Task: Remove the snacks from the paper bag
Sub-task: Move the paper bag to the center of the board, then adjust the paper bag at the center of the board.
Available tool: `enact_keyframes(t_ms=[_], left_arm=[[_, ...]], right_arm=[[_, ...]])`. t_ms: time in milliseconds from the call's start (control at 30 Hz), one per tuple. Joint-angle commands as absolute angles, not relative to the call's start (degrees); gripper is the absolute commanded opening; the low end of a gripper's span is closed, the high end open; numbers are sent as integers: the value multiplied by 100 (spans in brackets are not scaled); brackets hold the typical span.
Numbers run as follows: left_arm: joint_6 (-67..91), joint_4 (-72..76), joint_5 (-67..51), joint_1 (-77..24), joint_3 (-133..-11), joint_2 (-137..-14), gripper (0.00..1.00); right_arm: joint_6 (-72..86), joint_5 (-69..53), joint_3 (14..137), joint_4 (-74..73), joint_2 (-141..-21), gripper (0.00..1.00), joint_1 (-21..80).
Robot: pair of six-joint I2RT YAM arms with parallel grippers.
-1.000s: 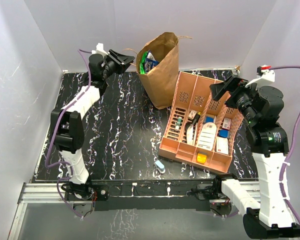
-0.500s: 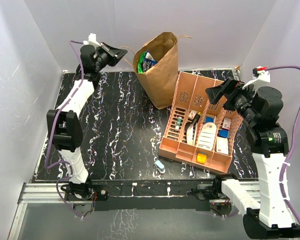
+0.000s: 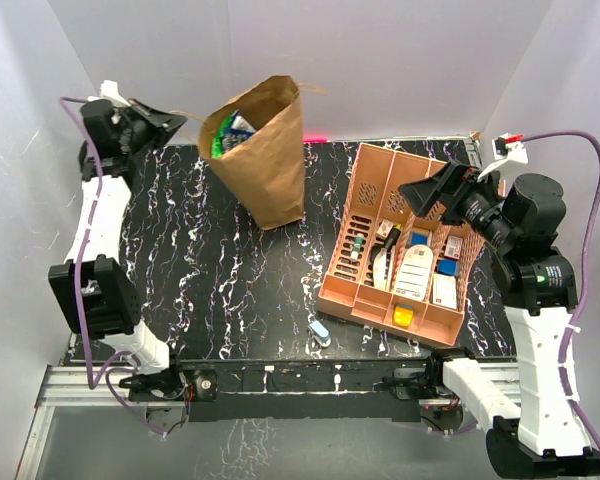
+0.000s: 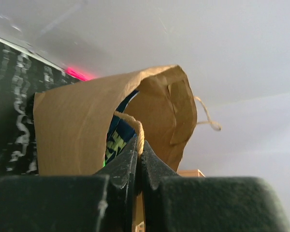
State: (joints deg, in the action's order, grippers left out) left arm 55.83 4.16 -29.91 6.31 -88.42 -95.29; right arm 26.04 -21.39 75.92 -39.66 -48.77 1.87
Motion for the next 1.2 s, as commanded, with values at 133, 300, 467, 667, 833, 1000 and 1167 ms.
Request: enact_keyframes(t_ms=[133, 300, 467, 667, 833, 1000, 1167], left_arm=[[4071, -1475, -3589, 1874, -10066, -9050, 0], [3601, -1812, -3546, 2041, -10283, -8985, 0], [3523, -1621, -3884, 2037, -10401, -8993, 0], [3592, -1393, -4151, 2039, -10499, -8891, 0], [4053, -791, -4556, 2037, -9949, -8507, 0], [4438, -630, -4599, 2041, -9661, -8283, 0], [4432, -834, -4535, 2039, -9676, -8235, 0]], right_arm=[[2569, -2831, 7420, -3690, -4787, 98, 168], [2552, -3272, 7283, -3590, -4898, 98, 171], [2538, -3897, 7140, -3418, -5051, 98, 172], [2791, -4461, 6795, -3016, -5229, 98, 256], [3321, -4153, 6484, -2394, -5440, 98, 941], [4218, -3522, 6323, -1412, -6144, 98, 2179], [5759, -2691, 6399, 215, -7087, 98, 2853]])
